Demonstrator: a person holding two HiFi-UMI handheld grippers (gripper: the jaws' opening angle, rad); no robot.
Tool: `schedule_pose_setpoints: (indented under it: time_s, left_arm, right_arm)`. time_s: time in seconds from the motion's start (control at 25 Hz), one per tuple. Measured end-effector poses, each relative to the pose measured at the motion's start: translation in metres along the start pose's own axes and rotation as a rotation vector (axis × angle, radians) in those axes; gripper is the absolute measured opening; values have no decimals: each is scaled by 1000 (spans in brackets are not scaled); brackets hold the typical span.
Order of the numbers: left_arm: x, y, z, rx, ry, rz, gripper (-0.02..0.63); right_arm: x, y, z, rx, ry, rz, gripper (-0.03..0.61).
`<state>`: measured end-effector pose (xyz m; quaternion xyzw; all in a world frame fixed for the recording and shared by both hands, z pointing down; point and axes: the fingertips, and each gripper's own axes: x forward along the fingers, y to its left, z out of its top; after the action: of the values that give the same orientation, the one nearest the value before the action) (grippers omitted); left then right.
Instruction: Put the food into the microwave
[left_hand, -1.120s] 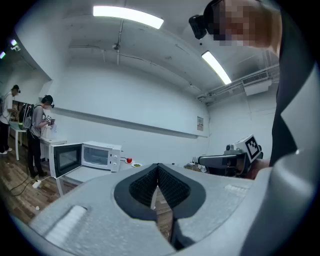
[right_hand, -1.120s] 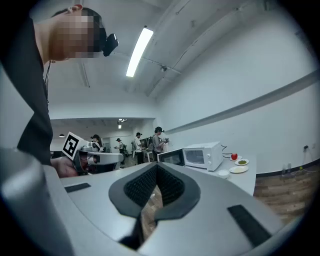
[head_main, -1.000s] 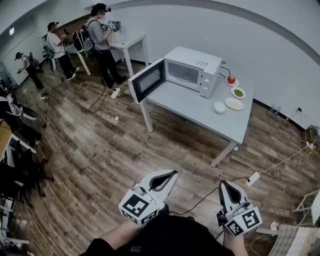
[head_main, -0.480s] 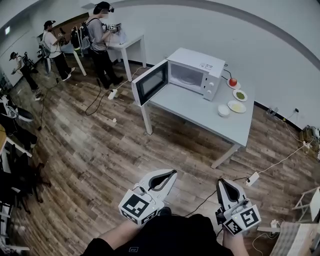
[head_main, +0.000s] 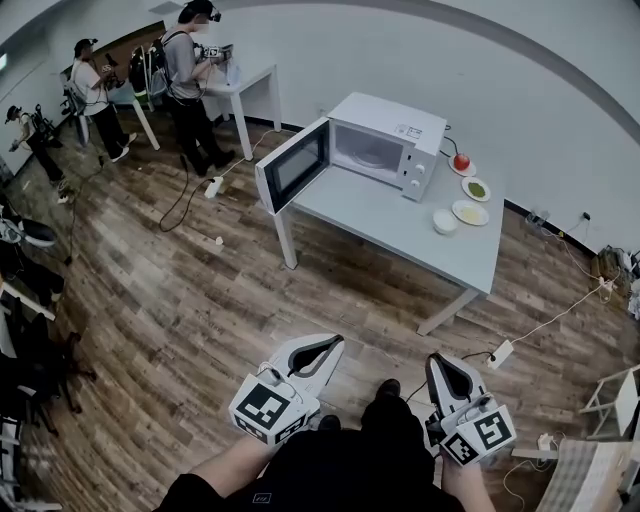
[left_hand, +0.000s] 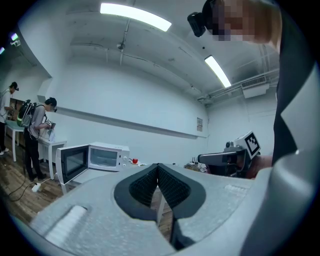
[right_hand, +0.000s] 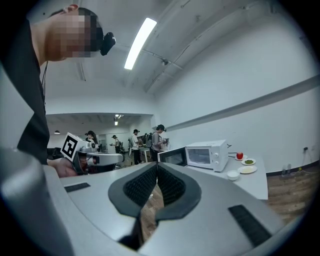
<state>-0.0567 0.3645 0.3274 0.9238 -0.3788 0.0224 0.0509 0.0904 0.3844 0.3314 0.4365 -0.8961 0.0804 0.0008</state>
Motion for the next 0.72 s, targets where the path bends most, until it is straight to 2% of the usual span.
schedule_pose_setpoints:
  time_s: [0.28,0.72]
  left_arm:
    - [43,25,3,12,19,3,8]
    - [136,76,16,15,51,37,7]
  right_arm:
    - [34,-39,-2,21,6,15,15]
    - [94,-130,8,43,23,39,15]
